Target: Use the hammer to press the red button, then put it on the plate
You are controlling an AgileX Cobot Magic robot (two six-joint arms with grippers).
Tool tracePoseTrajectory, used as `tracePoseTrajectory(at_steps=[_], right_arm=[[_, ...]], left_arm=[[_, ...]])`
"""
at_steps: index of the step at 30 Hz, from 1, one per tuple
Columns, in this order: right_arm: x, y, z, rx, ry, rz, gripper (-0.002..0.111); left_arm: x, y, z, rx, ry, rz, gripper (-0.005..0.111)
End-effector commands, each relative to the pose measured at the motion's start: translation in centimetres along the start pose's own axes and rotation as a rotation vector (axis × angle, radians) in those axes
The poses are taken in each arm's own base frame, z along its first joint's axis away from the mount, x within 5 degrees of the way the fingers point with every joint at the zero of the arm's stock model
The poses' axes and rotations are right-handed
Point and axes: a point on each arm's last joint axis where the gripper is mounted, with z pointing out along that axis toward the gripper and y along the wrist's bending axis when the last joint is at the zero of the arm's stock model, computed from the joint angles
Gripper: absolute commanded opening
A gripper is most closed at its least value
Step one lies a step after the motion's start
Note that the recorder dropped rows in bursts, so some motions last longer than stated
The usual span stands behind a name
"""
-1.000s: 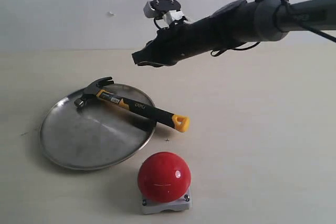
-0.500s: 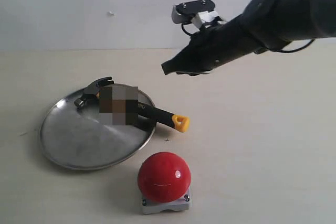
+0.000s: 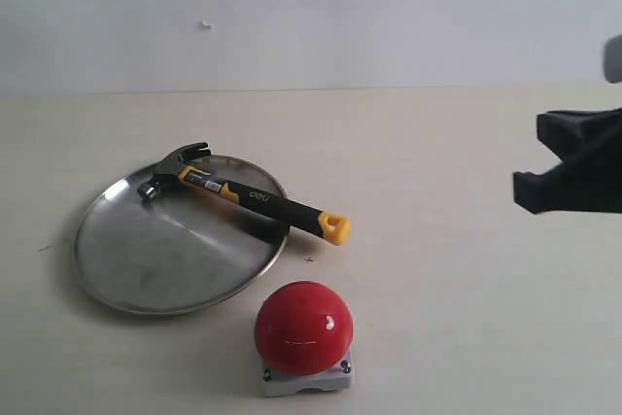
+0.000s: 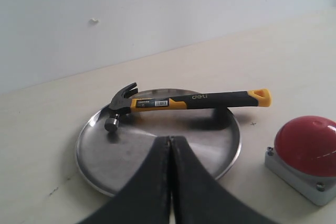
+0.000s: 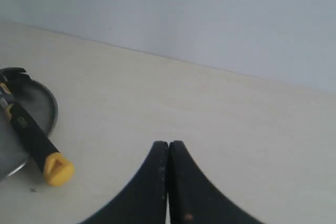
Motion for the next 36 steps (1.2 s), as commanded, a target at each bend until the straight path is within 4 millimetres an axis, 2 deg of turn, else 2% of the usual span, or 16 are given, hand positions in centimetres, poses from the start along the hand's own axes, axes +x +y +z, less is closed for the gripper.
tracePoseTrajectory(at_steps=[1, 3, 7, 19, 22, 25, 28, 31, 33, 36], right_arm=[[1.3, -0.1, -4.2, -0.053, -0.074, 0.207, 0.0], [1.7, 0.3, -5.6, -0.117, -0.06, 0.397, 0.0], [1.3, 0.4, -7.4, -0.167, -0.132, 0.402, 0.0], [1.2, 0.4, -7.9, -0.184, -0.148, 0.401, 0.0], [1.1, 0.3, -8.0, -0.171, -0.165, 0.338, 0.0], [1.0, -0.4, -8.8, -0.106, -0.219, 0.226, 0.0], [1.1, -1.1, -10.2, -0.033, -0.262, 0.21, 0.0], [1.1, -1.6, -12.7, 0.079, -0.392, 0.177, 0.0], [1.1, -1.5, -13.4, 0.091, -0.433, 0.149, 0.0], [1.3, -1.3, -13.5, 0.088, -0.418, 0.114, 0.0]], left_arm=[[0.0, 0.0, 0.0, -0.001, -0.002, -0.003, 0.0], [0.0, 0.0, 0.0, -0.001, -0.002, -0.003, 0.0], [0.0, 0.0, 0.0, -0.001, -0.002, -0.003, 0.0], [0.0, 0.0, 0.0, -0.001, -0.002, -0.003, 0.0], [0.0, 0.0, 0.0, -0.001, -0.002, -0.003, 0.0], [0.0, 0.0, 0.0, -0.001, -0.002, -0.003, 0.0], [0.0, 0.0, 0.0, -0.001, -0.002, -0.003, 0.0], [0.0, 0.0, 0.0, -0.001, -0.002, -0.003, 0.0], [0.0, 0.0, 0.0, -0.001, -0.002, -0.003, 0.0], [0.0, 0.0, 0.0, -0.001, -0.002, -0.003, 0.0]])
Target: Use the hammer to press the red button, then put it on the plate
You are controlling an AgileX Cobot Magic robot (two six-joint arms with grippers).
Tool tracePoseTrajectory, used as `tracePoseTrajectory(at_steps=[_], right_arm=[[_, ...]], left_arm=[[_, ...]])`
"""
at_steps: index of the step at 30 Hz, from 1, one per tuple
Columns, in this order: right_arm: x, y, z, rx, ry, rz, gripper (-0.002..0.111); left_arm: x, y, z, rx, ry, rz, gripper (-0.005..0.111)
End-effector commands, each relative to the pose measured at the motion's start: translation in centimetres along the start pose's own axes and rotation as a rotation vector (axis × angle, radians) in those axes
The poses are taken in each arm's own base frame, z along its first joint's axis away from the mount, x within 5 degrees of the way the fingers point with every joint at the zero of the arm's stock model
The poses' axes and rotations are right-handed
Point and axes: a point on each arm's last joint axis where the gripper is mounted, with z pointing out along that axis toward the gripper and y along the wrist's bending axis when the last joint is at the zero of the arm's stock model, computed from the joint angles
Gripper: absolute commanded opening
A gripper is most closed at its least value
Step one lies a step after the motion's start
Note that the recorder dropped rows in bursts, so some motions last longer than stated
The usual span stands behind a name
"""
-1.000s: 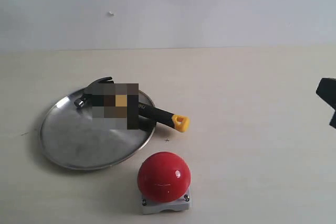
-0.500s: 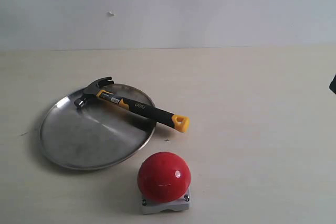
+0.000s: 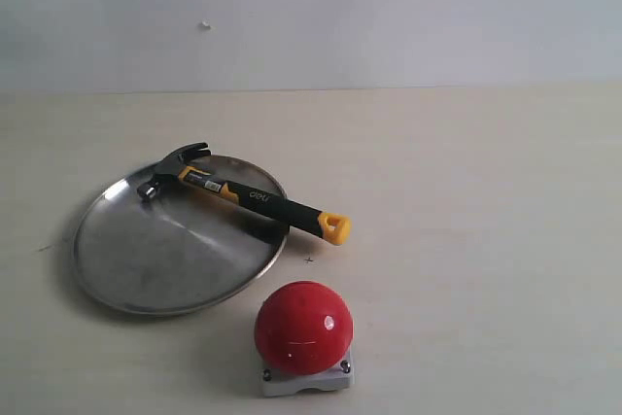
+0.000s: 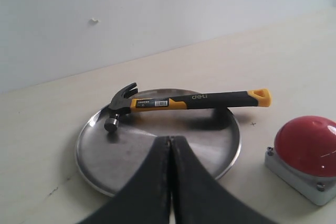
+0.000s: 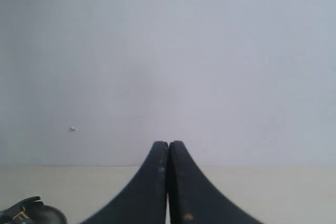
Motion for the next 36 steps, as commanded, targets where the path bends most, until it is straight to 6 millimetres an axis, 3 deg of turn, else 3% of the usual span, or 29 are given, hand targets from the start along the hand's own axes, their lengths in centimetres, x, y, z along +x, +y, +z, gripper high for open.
tracePoseTrajectory(at_steps=[1, 7, 8, 13, 36], right_arm=[[0.7, 0.0, -0.1, -0.004, 0.04, -0.079, 0.0], [4.6, -1.2, -1.2, 0.086, 0.113, -0.164, 0.0], [5.9, -1.6, -1.1, 0.11, 0.152, -0.141, 0.0], [8.8, -2.0, -0.9, 0.121, 0.24, -0.124, 0.0], [9.1, -2.1, -1.0, 0.123, 0.273, -0.117, 0.0]], left_arm=[[0.0, 0.0, 0.0, -0.001, -0.002, -0.003, 0.0], [0.0, 0.0, 0.0, -0.001, -0.002, -0.003, 0.0], [0.0, 0.0, 0.0, -0.001, -0.002, -0.003, 0.0], [0.0, 0.0, 0.0, 0.0, 0.0, -0.003, 0.0], [0.0, 0.0, 0.0, 0.003, 0.002, -0.002, 0.0]])
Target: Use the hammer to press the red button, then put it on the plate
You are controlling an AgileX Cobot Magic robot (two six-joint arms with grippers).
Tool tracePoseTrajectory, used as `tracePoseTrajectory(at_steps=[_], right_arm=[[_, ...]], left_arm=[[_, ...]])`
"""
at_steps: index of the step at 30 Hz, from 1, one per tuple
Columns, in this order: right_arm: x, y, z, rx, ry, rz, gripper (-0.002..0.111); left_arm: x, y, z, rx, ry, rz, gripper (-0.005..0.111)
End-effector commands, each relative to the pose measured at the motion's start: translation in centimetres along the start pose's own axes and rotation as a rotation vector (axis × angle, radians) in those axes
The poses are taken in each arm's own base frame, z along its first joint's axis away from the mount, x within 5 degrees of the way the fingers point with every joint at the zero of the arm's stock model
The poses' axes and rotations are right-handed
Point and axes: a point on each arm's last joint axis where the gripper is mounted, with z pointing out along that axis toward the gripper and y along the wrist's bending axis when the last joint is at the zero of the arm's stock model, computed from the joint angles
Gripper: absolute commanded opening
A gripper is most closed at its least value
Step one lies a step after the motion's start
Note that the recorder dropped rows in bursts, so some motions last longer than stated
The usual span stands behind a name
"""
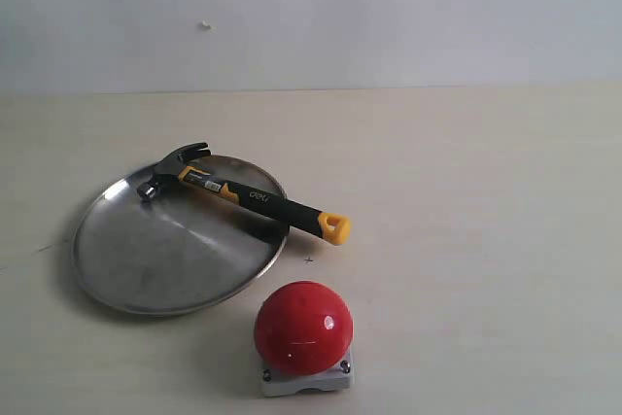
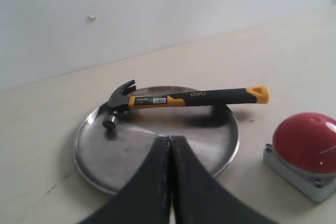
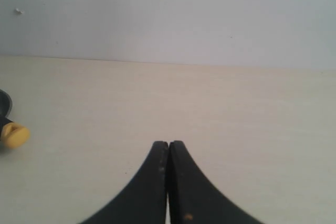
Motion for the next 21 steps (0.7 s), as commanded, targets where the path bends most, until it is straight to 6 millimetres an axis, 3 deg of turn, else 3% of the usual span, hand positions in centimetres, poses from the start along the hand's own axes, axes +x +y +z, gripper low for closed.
tracePoseTrajectory(at_steps=[1, 14, 21], right_arm=[[0.1, 0.0, 0.0, 0.007, -0.002, 0.002, 0.0], [0.1, 0.0, 0.0, 0.007, -0.002, 0.004, 0.0], [0.1, 0.0, 0.0, 0.007, -0.002, 0.004, 0.0]], left_arm=[[-0.1, 0.0, 0.0, -0.002, -0.007, -0.002, 0.0], [0.1, 1.2, -1.5, -0.253, -0.071, -0.037, 0.0], [0.1, 1.4, -1.6, -0.293, -0.066, -0.037, 0.0]])
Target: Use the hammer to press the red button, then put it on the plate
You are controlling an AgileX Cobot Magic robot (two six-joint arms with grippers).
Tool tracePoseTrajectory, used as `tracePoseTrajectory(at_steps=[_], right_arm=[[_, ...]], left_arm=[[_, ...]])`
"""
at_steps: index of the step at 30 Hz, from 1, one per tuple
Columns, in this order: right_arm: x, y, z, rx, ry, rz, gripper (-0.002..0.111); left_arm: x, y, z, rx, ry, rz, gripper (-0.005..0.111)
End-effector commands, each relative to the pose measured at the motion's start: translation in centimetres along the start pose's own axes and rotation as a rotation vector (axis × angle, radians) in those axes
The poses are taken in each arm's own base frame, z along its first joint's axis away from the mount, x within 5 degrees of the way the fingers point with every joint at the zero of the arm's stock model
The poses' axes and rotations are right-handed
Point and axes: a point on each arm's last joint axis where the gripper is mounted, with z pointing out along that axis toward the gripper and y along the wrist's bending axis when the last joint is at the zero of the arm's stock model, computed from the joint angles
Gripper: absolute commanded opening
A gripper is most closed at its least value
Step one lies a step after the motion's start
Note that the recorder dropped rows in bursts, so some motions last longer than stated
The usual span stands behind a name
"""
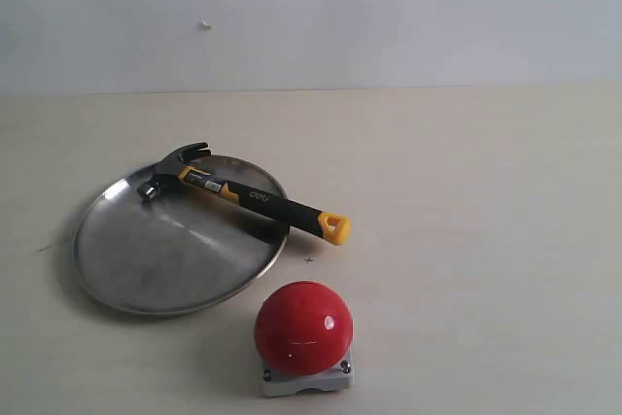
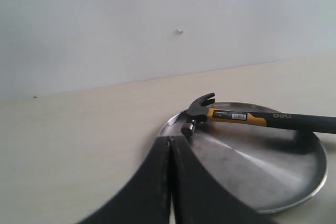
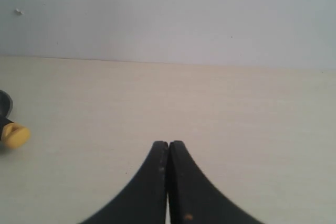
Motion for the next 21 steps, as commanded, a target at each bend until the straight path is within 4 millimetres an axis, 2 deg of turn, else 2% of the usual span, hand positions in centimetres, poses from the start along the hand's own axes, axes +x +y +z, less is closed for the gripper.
tracePoseTrajectory(at_steps=[1, 16, 21], right_arm=[[0.11, -0.04, -0.01, 0.007, -0.004, 0.002, 0.0], [0.11, -0.04, -0.01, 0.007, -0.004, 0.002, 0.0], [0.11, -0.04, -0.01, 0.007, -0.004, 0.002, 0.0]], left_arm=[[-0.01, 0.05, -0.05, -0.012, -0.004, -0.007, 0.0], [0.06, 0.01, -0.05, -0.008, 0.004, -0.01, 0.0], [0.7, -0.06, -0.07, 0.001, 0.075, 0.026, 0.0]])
